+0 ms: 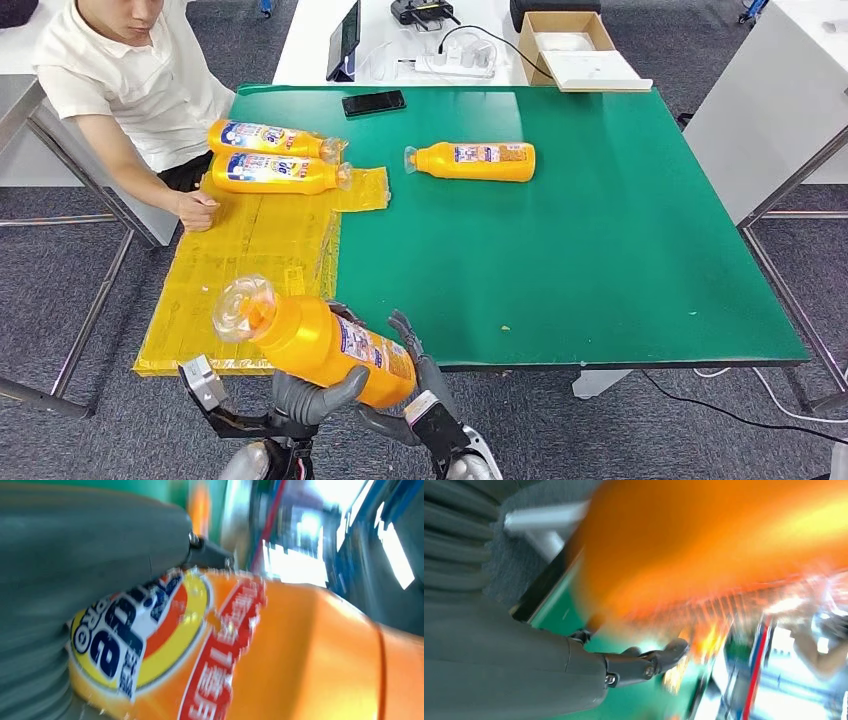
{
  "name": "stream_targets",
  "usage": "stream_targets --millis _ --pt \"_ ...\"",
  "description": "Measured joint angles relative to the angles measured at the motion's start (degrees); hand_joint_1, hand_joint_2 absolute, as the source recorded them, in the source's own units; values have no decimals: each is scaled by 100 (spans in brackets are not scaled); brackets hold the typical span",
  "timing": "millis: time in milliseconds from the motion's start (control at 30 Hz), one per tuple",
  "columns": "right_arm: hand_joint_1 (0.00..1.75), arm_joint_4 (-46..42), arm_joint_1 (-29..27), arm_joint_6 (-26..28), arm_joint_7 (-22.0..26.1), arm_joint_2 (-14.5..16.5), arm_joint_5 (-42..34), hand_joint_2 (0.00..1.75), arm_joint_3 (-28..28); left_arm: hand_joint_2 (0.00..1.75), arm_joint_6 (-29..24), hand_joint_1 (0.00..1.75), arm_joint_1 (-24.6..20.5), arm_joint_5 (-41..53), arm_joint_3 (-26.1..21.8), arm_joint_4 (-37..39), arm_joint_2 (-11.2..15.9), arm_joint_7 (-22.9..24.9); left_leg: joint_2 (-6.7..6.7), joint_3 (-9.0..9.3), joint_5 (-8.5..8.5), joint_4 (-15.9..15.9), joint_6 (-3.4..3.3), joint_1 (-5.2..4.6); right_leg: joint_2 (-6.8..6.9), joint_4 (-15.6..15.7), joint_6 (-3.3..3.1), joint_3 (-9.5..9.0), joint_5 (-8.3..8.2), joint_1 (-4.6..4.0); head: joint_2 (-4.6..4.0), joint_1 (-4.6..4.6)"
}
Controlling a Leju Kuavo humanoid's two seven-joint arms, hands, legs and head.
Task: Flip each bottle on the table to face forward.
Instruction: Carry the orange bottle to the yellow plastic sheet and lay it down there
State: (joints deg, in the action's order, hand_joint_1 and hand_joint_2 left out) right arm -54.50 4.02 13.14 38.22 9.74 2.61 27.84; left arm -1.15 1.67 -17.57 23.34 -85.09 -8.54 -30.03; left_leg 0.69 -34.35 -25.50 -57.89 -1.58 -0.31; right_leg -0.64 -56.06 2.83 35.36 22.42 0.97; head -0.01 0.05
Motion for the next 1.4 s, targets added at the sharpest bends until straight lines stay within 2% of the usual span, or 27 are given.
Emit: stream_targets --millis 67,133,167,267,333,533,967,1067,1200,1300,1400 --pt "0 -129 -100 161 1 -62 -70 0 -107 175 -518 175 -7 435 -56 -8 -1 -46 7 -2 0 0 0 0 3 0 3 -2 2 1 1 2" --pt "0 -136 -104 161 1 -64 -72 0 -114 175 -546 175 -8 456 -59 -8 0 -47 7 -2 0 0 0 0 3 0 4 -2 2 1 1 2" --pt "0 -206 -147 185 1 -89 -72 0 -199 175 -860 175 -9 662 -96 -4 4 -81 7 -2 0 0 0 0 3 0 5 -2 3 1 0 1" --pt "0 -823 -502 226 -3 -215 3 0 -1072 175 -2630 175 -49 1967 -371 29 42 -399 8 -3 -1 0 -1 -1 3 0 8 -2 4 2 -1 -1" --pt "0 -1163 -677 201 -5 -209 52 0 -1543 175 -3089 175 -64 2413 -465 21 69 -483 7 -3 -1 0 -1 -1 3 0 8 -2 4 1 1 -2" --pt "0 -1353 -772 203 -3 -138 43 0 -1861 175 -3501 175 -191 3002 -585 65 136 -251 5 -1 0 0 0 0 2 -1 8 -1 4 0 1 -2" --pt "0 -1398 -798 204 -3 -84 44 0 -2028 175 -3713 175 -313 3349 -688 263 191 -213 4 -1 0 0 0 -1 2 0 9 -2 5 1 0 -2" --pt "0 -1397 -790 206 -1 -68 71 0 -2038 175 -3844 175 -398 4553 -939 398 113 -203 5 -2 0 0 0 0 2 -1 9 -2 4 1 0 -1" --pt "0 -1395 -731 205 1 -32 107 0 -2031 175 -3884 175 -737 7304 -2006 884 -259 -270 -3 4 3 0 -1 0 1 -1 8 -6 1 1 0 0" --pt "0 -1394 -675 203 1 -13 141 0 -2018 175 -3882 175 -1131 8333 -2586 1629 -306 403 -9 9 5 0 -1 0 1 -1 3 -6 -4 0 0 -2" --pt "0 -1373 -575 127 1 11 186 0 -2000 175 -3576 175 -1687 8443 -2664 2743 -133 1377 1 7 13 0 2 2 3 -5 -3 -7 -7 -1 -1 -1"
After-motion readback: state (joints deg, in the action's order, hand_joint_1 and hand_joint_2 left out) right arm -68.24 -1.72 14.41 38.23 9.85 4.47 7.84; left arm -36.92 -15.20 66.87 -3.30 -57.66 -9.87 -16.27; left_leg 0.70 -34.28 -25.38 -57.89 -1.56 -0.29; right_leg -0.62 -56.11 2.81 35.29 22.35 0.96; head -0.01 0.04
